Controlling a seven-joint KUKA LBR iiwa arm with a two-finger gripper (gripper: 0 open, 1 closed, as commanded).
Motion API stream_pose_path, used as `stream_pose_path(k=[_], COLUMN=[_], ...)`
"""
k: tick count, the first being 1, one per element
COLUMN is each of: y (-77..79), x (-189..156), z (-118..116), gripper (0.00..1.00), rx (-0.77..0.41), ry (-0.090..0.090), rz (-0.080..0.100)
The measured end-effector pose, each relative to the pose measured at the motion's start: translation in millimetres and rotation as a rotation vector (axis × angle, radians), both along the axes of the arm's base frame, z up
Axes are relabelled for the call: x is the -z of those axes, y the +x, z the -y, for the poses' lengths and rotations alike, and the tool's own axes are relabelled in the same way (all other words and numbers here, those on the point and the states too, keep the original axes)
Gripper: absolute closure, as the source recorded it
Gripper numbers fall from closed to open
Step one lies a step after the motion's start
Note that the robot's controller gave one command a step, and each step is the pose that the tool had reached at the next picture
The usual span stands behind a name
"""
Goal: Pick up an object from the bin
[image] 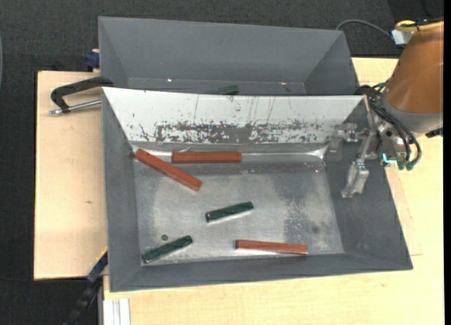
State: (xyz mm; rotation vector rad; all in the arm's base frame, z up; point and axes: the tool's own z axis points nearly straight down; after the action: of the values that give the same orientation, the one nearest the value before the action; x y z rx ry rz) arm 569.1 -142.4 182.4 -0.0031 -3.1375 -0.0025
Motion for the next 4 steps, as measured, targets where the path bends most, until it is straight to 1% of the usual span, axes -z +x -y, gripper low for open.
stream_pose_path(k=[1,2,3,4], y=[1.9,-21.7,-20.3,-20.3], x=[-4,98,95,95], z=[0,-142,-136,-136], gripper=[0.00,1.00,0.00,0.00], rx=[-0.002,-0.115,-0.108,-0.108], ry=[-0.002,0.005,0.000,0.000], rz=[0.008,-0.001,0.004,0.004])
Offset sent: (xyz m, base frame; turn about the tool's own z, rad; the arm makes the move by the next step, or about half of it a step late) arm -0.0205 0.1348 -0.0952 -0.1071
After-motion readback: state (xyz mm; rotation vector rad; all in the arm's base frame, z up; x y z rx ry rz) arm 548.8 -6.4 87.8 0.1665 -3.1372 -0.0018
